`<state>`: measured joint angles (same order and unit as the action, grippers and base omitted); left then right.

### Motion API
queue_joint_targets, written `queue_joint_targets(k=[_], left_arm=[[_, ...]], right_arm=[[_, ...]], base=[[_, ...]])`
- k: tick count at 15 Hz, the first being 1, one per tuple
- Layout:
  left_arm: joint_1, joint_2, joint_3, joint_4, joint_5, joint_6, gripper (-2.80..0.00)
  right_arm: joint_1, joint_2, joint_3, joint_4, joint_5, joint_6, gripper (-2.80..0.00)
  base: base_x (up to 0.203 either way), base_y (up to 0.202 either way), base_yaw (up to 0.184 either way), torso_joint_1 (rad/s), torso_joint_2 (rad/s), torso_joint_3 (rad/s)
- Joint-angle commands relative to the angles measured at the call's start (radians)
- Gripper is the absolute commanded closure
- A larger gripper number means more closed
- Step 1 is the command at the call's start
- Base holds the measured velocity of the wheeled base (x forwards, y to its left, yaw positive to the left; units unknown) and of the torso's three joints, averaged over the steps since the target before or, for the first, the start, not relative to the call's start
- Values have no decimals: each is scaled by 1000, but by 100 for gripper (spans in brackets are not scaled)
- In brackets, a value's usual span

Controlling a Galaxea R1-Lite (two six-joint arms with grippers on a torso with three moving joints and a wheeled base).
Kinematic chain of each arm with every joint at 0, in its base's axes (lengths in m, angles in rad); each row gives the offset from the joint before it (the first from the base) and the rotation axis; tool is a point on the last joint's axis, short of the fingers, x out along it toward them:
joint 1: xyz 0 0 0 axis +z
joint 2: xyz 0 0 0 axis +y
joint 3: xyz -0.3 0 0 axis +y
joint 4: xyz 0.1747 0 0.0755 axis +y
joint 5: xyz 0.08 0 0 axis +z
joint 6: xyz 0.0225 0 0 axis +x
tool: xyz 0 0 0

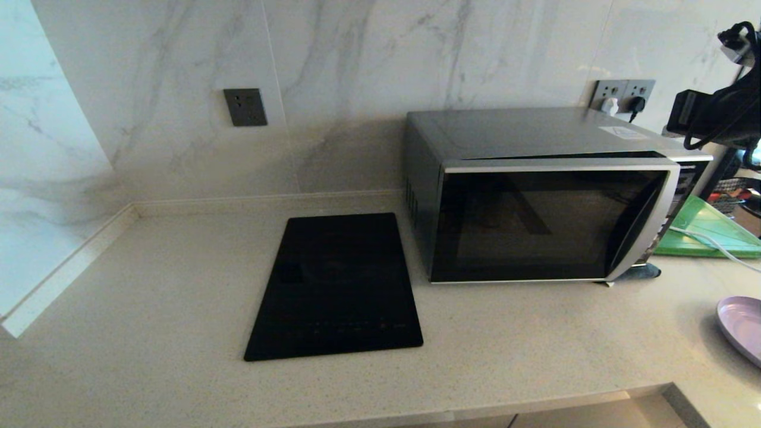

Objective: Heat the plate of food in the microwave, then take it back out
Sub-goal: Open the microwave oven

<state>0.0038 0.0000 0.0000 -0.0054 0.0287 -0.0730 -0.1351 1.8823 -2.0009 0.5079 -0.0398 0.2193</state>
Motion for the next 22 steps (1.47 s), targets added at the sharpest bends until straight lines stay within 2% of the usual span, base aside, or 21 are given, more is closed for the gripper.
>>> queue_joint_targets(k=[1, 16, 22], left_arm=[[1, 2, 0, -1, 0, -1, 0], [1, 1, 0, -1, 0, -1, 0], [1, 1, 0, -1, 0, -1, 0]], right_arm=[[5, 40, -1, -21, 0, 18, 0], [15, 76, 2, -18, -11, 21, 0], [25, 20, 31, 81, -5, 24, 0]], base=[[0, 0, 0, 0, 0, 0], [0, 0, 0, 0, 0, 0], [0, 0, 0, 0, 0, 0]])
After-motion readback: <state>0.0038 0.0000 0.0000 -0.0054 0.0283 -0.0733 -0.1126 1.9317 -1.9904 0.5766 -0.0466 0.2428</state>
